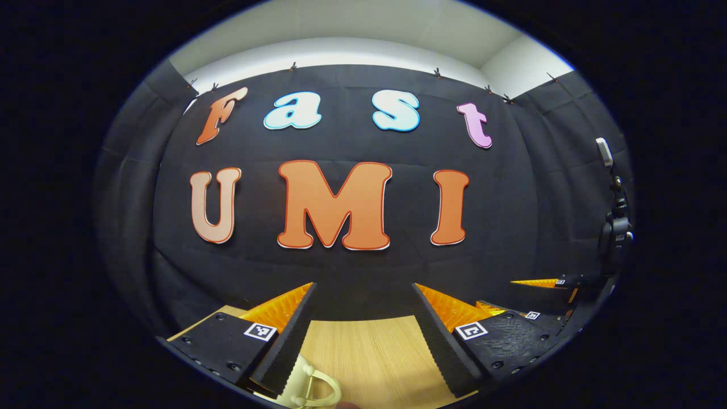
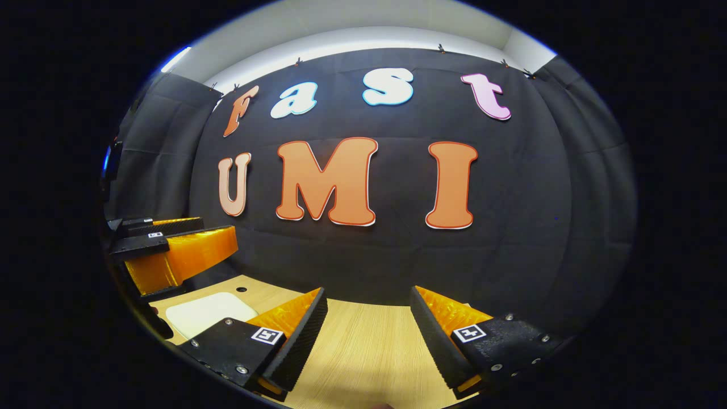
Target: First open the suitcase, pack the skin care products into it, and then close the suitcase.
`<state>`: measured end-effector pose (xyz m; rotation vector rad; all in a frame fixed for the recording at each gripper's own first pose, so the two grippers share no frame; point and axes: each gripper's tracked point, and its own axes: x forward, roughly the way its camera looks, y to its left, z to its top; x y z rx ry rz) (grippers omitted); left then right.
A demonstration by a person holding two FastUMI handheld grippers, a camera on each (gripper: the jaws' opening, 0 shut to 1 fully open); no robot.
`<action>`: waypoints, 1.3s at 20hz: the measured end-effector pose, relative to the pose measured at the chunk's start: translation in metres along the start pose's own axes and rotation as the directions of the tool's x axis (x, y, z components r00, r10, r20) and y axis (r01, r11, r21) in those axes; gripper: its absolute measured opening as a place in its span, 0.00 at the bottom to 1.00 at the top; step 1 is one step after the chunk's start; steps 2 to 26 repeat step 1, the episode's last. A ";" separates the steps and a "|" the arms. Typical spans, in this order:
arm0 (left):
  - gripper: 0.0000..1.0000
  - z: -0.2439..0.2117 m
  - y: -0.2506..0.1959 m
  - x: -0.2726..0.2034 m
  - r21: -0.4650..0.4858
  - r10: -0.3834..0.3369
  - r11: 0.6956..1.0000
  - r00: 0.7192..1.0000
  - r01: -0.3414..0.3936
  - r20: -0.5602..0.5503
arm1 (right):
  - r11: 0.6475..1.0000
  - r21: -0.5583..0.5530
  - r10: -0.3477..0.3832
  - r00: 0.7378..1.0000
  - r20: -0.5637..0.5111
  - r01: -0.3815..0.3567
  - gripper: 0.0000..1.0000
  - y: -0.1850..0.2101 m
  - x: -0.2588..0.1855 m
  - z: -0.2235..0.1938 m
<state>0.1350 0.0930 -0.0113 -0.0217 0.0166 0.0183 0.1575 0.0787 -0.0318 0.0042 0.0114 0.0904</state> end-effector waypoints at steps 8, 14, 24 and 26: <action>1.00 0.001 0.003 -0.003 0.005 0.009 1.000 1.000 -0.009 0.009 | 1.000 -0.007 0.011 1.000 0.008 -0.010 0.93 0.004 -0.002 0.002; 1.00 0.001 0.003 -0.003 0.005 0.009 1.000 1.000 -0.009 0.009 | 1.000 -0.007 0.011 1.000 0.008 -0.010 0.93 0.004 -0.002 0.002; 1.00 0.001 0.003 -0.003 0.005 0.009 1.000 1.000 -0.009 0.009 | 1.000 -0.007 0.011 1.000 0.008 -0.010 0.93 0.004 -0.002 0.002; 1.00 0.001 0.003 -0.003 0.005 0.009 1.000 1.000 -0.009 0.009 | 1.000 -0.007 0.011 1.000 0.008 -0.010 0.93 0.004 -0.002 0.002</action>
